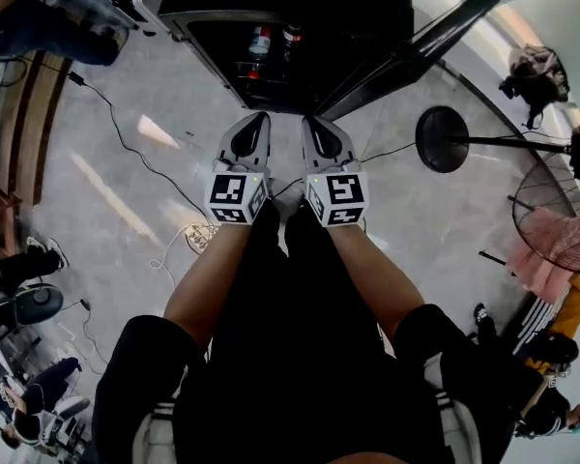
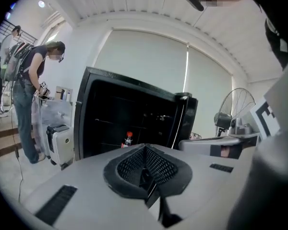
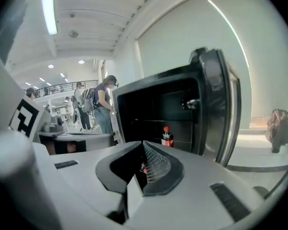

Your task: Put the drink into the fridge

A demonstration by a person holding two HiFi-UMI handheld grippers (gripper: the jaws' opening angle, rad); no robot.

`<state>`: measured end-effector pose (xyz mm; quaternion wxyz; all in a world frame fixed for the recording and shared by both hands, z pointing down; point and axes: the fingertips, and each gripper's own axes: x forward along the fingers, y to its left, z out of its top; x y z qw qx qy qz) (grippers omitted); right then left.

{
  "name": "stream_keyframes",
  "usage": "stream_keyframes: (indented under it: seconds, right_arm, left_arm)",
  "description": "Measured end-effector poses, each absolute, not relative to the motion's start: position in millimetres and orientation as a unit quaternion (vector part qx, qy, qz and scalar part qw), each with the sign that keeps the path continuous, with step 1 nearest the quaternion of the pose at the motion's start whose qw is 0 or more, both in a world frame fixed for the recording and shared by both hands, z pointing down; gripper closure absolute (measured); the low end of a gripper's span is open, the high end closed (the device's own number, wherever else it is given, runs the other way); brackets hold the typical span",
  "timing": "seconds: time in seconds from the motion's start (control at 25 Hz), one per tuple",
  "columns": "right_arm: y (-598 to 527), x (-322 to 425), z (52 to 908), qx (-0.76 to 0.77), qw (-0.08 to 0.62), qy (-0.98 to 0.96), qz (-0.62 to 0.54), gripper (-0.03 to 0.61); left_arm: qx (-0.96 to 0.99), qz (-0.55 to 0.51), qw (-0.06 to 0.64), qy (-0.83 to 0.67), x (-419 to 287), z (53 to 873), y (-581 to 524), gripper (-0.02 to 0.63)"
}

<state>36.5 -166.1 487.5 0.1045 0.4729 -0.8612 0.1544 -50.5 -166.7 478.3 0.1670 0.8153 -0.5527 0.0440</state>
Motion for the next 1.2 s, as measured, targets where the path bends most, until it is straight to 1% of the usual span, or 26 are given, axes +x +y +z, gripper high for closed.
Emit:
stream_keyframes:
  seconds: [0.12,0.32,0.56,0.68,0.84,0.96,1.12,1.2]
  right_arm:
    - [-149.9,55.5,442.0,0.477,0.094,-0.864,0.131,0.554]
    - [-128.4,86.3,365.2,0.48,0.065,-0.871,0.083,0.555]
    - [-113.5,135.5,309.1,0.506,0.011,-0.86,0.065,0.557]
    - [-107.8,157.4,298.4,0.514,-0.002,-0.856,0.057,0.557]
    - [-99.6,177.6,294.5,0.528,0.001,-0.848,0.044,0.557]
    - [-94.0,178.1,304.4,0.526,0.007,-0.848,0.059,0.557]
    - [-91.3,177.8,308.3,0.522,-0.015,-0.848,0.085,0.557]
    - [-92.1,177.5,307.2,0.524,-0.016,-0.847,0.084,0.557]
  left_arm:
    - [0.817,0.048,0.164,-0.55,-52.1,444.7,-148.2,0.598]
    - [0.818,0.042,0.14,-0.557,-68.0,382.1,-121.9,0.598]
    - [0.814,0.03,0.11,-0.569,-96.4,327.9,-105.1,0.598]
    - [0.817,0.0,0.107,-0.567,-105.9,303.1,-102.3,0.598]
    - [0.819,-0.02,0.091,-0.566,-108.8,277.5,-101.0,0.598]
    - [0.816,-0.009,0.087,-0.572,-109.6,283.8,-93.5,0.598]
    - [0.808,-0.005,0.109,-0.579,-111.1,302.6,-79.8,0.598]
    - [0.811,-0.003,0.116,-0.573,-109.3,308.9,-75.2,0.598]
